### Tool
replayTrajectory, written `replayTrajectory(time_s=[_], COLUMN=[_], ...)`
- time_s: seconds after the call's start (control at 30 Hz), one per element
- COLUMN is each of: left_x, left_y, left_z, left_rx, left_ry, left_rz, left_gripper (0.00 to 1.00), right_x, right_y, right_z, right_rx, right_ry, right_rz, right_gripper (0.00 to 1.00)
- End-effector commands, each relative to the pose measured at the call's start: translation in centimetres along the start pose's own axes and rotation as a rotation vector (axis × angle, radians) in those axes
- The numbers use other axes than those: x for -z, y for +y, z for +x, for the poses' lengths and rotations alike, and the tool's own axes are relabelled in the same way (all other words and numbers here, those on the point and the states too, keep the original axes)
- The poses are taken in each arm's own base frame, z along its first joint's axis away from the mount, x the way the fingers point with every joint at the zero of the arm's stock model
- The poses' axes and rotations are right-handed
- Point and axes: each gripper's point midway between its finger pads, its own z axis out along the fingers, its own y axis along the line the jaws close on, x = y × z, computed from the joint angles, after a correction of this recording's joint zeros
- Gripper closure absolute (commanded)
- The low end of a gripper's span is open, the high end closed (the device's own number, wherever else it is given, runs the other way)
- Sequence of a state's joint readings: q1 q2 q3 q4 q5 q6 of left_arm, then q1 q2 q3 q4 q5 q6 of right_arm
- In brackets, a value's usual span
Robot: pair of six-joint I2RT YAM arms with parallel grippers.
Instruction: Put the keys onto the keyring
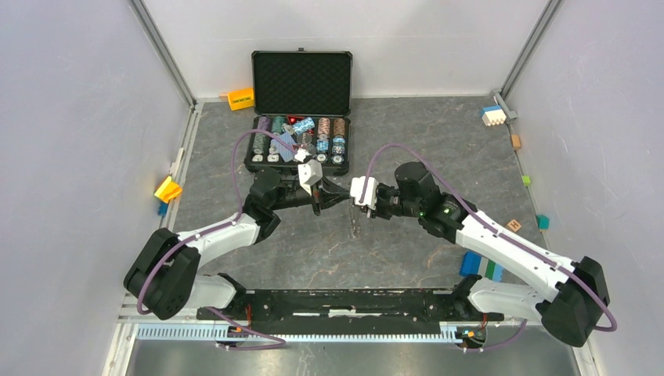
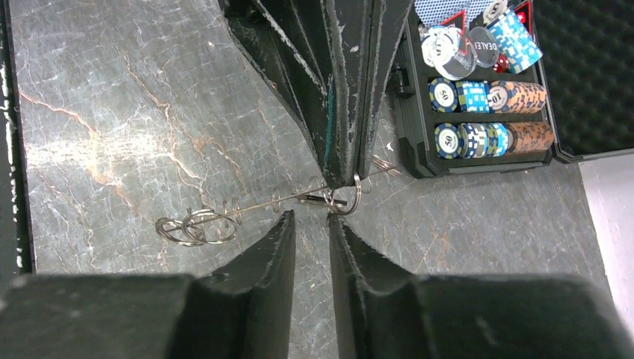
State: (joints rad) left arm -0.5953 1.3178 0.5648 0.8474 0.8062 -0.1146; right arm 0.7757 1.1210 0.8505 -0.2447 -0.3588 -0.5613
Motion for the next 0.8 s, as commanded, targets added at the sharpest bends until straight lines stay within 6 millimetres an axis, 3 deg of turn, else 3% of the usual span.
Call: replayTrajectory(time_s=[0.0,0.2,0.77], left_x=[0.0,0.4,0.7], left_y=[0.1,-0.8,-1.4], left_z=[-2.0,-1.7,-0.7], left_rx=[-0.089,-0.118,-0.144], left_ry=[-0.055,-0.048,-0.020], left_rz=[0.003,0.056,0.097], left_gripper=[0.98,0.98,0.98], right_x=[1.3,2.6,3.4], right_y=[-1.1,-1.3,-2.0], right_z=[-2.0,-2.3,-2.3], right_rx=[0.033,0.061,0.031], right_ry=[-0.052,-0.078,-0.136], right_rz=[0.059,0.094,0.077], right_gripper=[0.69,0.60,0.56])
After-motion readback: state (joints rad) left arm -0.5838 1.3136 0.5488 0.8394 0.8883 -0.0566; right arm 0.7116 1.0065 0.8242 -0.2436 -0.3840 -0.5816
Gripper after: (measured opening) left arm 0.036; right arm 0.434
